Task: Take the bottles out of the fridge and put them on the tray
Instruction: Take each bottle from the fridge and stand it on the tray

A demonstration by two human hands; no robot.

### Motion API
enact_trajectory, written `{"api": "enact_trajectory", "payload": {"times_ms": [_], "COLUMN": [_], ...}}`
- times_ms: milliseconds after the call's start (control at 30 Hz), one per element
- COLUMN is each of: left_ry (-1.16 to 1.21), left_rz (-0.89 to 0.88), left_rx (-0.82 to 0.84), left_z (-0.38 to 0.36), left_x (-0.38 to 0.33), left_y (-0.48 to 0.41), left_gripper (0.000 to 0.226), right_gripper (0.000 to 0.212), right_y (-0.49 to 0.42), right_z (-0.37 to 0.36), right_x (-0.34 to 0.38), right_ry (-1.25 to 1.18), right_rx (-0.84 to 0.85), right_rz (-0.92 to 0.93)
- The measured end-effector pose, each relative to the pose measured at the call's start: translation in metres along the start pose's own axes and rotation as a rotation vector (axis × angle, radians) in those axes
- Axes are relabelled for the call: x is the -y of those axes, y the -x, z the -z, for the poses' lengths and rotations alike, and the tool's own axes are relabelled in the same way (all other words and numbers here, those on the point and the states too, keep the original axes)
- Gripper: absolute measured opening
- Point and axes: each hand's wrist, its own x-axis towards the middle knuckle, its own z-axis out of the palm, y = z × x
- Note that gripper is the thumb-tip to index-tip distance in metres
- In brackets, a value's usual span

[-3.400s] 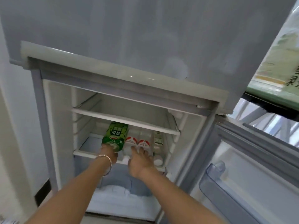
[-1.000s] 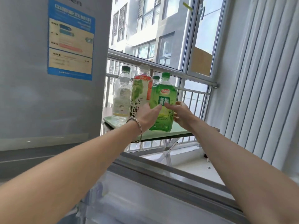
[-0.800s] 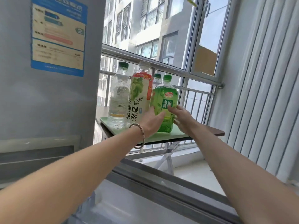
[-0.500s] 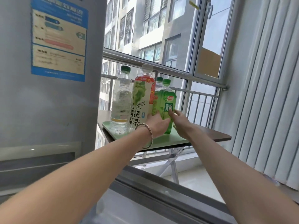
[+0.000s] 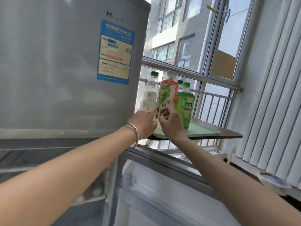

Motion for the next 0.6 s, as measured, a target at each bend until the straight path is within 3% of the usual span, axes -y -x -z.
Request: {"api": "enact_trajectory", "payload": {"times_ms": [300,500,600], "left_ry": [-0.179,-0.287,-0.31], "left_rz": [0.158,0.322,0.437], "left_rx": [0.114,0.292,0.364], "left_z": [0.022,0.001,-0.023], "left_x": [0.102,0.16,0.189], "left_y": [0.116,0.179,0.2], "left_gripper": [0.039,0.039,0.04], "right_gripper": [0.031,0.015,0.018], "right_y": [0.088,0.142,0.168], "right_z": [-0.098,-0.178,-0.229], "right_x": [0.076,0.08,0.066], "right_ry": [-0.015,-0.019,0.009], "right_rx": [0.431,0.686,0.865], "right_rz": [-0.05,-0.049,-0.07]}}
